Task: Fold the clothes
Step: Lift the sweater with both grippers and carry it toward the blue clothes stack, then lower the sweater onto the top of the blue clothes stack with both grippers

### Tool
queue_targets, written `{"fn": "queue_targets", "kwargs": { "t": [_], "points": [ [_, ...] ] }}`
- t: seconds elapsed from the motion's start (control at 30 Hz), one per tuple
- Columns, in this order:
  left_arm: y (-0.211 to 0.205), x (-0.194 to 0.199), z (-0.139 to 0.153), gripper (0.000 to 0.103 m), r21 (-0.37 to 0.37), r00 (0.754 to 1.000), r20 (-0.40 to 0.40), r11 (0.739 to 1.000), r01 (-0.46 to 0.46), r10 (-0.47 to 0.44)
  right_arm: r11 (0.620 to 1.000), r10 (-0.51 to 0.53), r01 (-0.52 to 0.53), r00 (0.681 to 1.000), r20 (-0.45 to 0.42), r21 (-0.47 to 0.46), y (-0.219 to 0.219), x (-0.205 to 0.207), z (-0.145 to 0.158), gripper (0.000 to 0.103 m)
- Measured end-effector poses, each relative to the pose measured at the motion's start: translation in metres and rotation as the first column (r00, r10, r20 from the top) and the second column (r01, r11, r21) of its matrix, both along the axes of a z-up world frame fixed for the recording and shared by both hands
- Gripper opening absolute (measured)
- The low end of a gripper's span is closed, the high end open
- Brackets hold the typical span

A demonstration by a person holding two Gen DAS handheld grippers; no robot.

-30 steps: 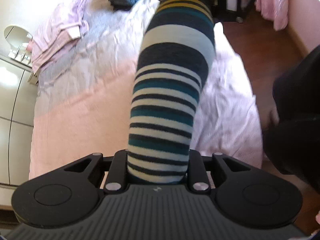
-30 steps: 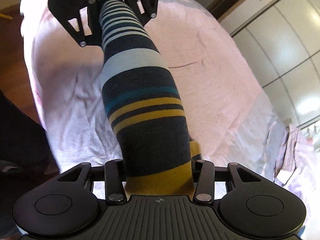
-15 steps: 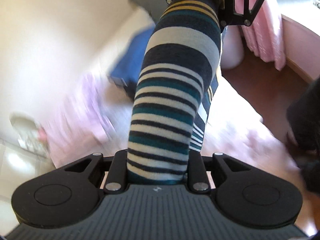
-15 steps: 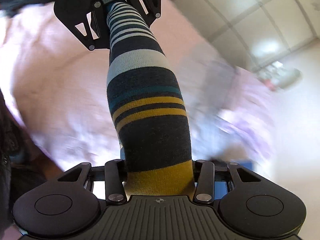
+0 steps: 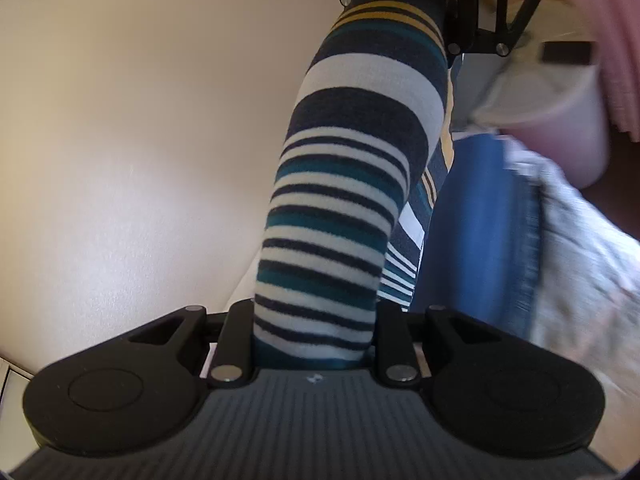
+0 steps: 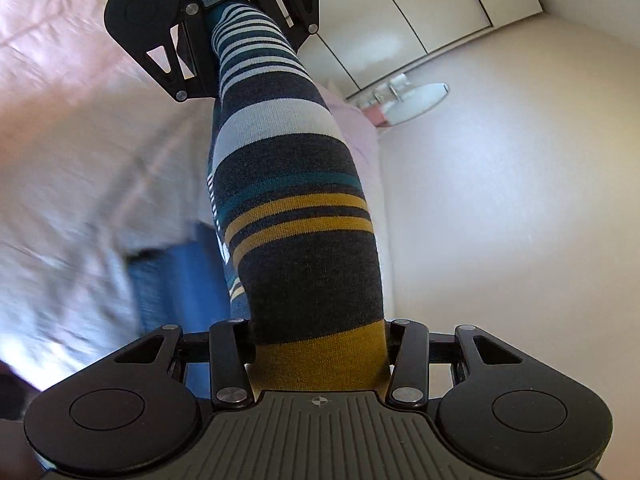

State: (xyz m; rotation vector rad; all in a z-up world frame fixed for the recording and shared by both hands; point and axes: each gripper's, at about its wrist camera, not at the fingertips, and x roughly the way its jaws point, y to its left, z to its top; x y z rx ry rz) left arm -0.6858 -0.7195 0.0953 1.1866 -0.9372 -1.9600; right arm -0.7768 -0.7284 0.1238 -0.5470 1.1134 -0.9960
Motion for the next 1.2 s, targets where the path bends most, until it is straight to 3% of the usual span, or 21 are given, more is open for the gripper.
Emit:
{"fn": "queue_targets", "kwargs": {
  "t": [0.13,0.23,0.33,0.43,0.47,0.53,0.6,0.7,0.83,0.97,1.07,1.17,1.2],
  "points": [
    [-0.08,-0.046,-0.017,0.021,-0.067,0.999,0.0,0.997,-0.044,0.044,0.999,0.02,-0.02,1.0,-0.002,-0.025,-0.09,-0.057,0.0,0.043],
    [-0.109,-0.062,-0.066,0.021,-0.074,0.999,0.033,0.997,-0.019,0.021,0.996,0.044,-0.046,0.999,-0.023,-0.077,-0.138,-0.086,-0.026,0.044],
    [-0.121,-0.068,-0.149,0.021,-0.018,0.994,0.105,1.0,-0.016,0.018,0.995,0.061,-0.063,0.998,-0.031,-0.082,-0.164,-0.099,-0.086,0.046],
    [-0.123,-0.067,-0.229,0.023,0.063,0.977,0.215,0.998,-0.015,0.001,0.996,0.08,-0.078,0.996,-0.032,0.041,-0.175,-0.096,-0.17,0.047],
    [-0.122,-0.065,-0.236,0.02,0.044,0.978,0.207,0.999,-0.014,0.004,0.992,0.087,-0.084,0.996,-0.035,0.092,-0.175,-0.093,-0.192,0.048],
    [-0.118,-0.06,-0.248,0.02,-0.001,0.983,0.183,1.0,-0.012,0.012,0.995,0.084,-0.081,0.995,-0.06,0.056,-0.166,-0.089,-0.22,0.051],
    [-0.121,-0.055,-0.241,0.024,0.025,0.988,0.154,0.999,-0.028,0.024,0.997,0.079,-0.078,0.996,-0.046,0.017,-0.158,-0.09,-0.217,0.055],
    [-0.122,-0.046,-0.234,0.025,0.03,0.99,0.139,0.999,-0.02,0.016,0.997,0.074,-0.072,0.996,-0.05,0.038,-0.159,-0.097,-0.204,0.058],
    [-0.133,-0.047,-0.22,0.019,0.022,0.987,0.158,1.0,0.012,-0.015,0.996,-0.007,0.002,0.999,0.053,0.087,-0.154,-0.104,-0.186,0.054],
    [-0.16,-0.052,-0.18,0.018,-0.085,0.991,0.128,0.996,0.039,-0.028,0.994,-0.071,0.06,0.99,0.124,0.094,-0.155,-0.101,-0.163,0.046],
    [-0.183,-0.053,-0.155,0.018,-0.186,0.996,0.089,0.982,0.038,-0.022,0.997,-0.073,0.069,0.988,0.138,0.031,-0.162,-0.103,-0.13,0.044],
    [-0.196,-0.048,-0.151,0.017,-0.237,0.999,0.046,0.972,0.007,0.004,0.996,-0.064,0.072,0.99,0.129,-0.059,-0.174,-0.103,-0.097,0.044],
    [-0.197,-0.054,-0.161,0.017,-0.214,0.999,0.048,0.977,0.001,0.01,0.994,-0.062,0.072,0.99,0.127,-0.079,-0.176,-0.101,-0.092,0.044]
  ]
}}
